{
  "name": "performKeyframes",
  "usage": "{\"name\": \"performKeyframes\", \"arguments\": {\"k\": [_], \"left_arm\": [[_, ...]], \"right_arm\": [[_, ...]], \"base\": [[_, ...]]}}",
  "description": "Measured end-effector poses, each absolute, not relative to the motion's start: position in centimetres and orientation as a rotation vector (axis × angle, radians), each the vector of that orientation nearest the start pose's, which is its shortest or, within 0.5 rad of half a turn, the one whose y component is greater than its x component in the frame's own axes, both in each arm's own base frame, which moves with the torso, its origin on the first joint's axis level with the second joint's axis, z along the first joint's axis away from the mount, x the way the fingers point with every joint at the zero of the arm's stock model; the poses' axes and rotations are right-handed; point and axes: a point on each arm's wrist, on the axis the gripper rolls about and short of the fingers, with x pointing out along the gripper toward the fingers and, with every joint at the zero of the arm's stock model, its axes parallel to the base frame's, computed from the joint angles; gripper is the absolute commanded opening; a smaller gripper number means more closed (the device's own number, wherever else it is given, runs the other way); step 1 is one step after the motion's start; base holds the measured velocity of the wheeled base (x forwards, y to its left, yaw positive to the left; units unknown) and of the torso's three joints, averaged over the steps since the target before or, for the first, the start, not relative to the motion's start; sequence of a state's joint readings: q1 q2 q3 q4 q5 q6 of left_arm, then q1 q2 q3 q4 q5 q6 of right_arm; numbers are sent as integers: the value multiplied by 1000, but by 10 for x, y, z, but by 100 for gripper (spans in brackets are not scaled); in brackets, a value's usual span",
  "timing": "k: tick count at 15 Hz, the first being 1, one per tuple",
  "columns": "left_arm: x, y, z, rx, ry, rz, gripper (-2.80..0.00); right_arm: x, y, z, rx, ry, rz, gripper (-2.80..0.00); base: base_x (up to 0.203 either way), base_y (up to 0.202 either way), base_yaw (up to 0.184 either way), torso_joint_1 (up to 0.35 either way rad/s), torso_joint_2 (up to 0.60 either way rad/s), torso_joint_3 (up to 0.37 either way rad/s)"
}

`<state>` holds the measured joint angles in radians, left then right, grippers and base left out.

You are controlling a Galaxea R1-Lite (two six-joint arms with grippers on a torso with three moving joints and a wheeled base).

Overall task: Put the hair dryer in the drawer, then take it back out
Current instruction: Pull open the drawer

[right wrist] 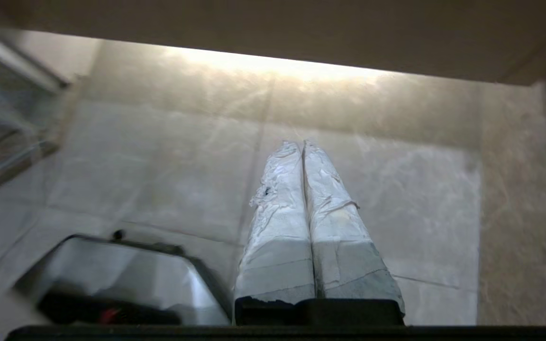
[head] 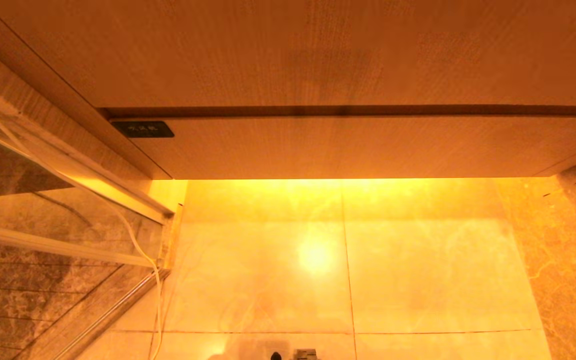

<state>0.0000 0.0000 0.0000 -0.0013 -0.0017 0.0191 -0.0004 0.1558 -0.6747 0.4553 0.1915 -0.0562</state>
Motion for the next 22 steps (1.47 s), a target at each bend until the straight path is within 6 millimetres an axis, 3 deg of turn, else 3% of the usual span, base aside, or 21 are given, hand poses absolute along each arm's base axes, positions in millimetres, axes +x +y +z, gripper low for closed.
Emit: {"name": "performKeyframes", "arguments": {"k": [2,4,6,9,12,17,22], "left_arm": [[-23,0,76,19,-2,-2,-280],[-23,0,76,19,-1,-2,-280],[-23,0,76,20,-1,-2,-280],[-23,0,76,19,-1,-2,-280],[-23,0,76,19,-1,-2,-280],[-23,0,76,19,-1,-2,-280],[-23,0,76,19,-1,-2,-280]], "right_arm": [[-100,7,244,-69,12,331,-280],[-100,10,263,-47,226,512,-280],[-82,7,275,-8,411,673,-280],[-35,8,295,16,553,873,-280],[11,18,300,-14,646,1014,-280],[85,35,282,-358,728,1083,-280],[145,43,271,-256,753,970,-280]], "base": [[0,0,0,0,0,0],[0,0,0,0,0,0],[0,0,0,0,0,0],[0,0,0,0,0,0],[0,0,0,0,0,0],[0,0,0,0,0,0],[0,0,0,0,0,0]]}}
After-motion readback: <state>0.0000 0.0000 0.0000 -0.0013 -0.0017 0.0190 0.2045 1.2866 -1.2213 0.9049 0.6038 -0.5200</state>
